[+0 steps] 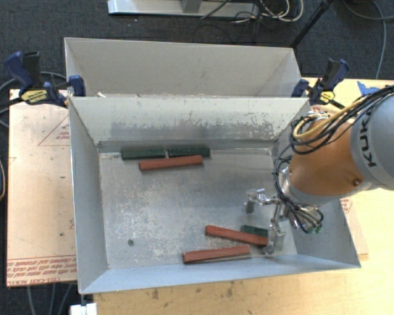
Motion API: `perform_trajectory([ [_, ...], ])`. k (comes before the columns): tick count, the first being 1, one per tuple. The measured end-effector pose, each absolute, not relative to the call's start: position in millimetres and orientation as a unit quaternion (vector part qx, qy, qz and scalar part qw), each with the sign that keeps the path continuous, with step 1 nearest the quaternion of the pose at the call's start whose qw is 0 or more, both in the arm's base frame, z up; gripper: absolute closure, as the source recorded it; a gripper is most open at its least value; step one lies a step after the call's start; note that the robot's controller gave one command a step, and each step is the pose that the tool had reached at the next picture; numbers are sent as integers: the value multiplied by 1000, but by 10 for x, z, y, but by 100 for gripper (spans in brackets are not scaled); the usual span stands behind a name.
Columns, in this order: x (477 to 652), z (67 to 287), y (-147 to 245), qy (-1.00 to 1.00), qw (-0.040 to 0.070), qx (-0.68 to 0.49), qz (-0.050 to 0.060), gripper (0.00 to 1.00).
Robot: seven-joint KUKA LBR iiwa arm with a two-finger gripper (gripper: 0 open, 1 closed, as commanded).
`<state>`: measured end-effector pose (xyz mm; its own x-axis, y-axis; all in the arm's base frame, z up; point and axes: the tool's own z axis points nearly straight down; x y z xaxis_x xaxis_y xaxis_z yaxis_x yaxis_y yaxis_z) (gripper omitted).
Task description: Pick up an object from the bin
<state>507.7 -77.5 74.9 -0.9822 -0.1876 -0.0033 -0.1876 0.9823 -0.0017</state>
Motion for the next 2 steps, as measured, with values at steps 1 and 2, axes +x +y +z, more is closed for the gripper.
perform_trajectory([
  [1, 5073, 755, -740, 995, 1, -97, 0, 100],
  [2, 5059, 2143, -706, 994, 5, -108, -1, 100],
])
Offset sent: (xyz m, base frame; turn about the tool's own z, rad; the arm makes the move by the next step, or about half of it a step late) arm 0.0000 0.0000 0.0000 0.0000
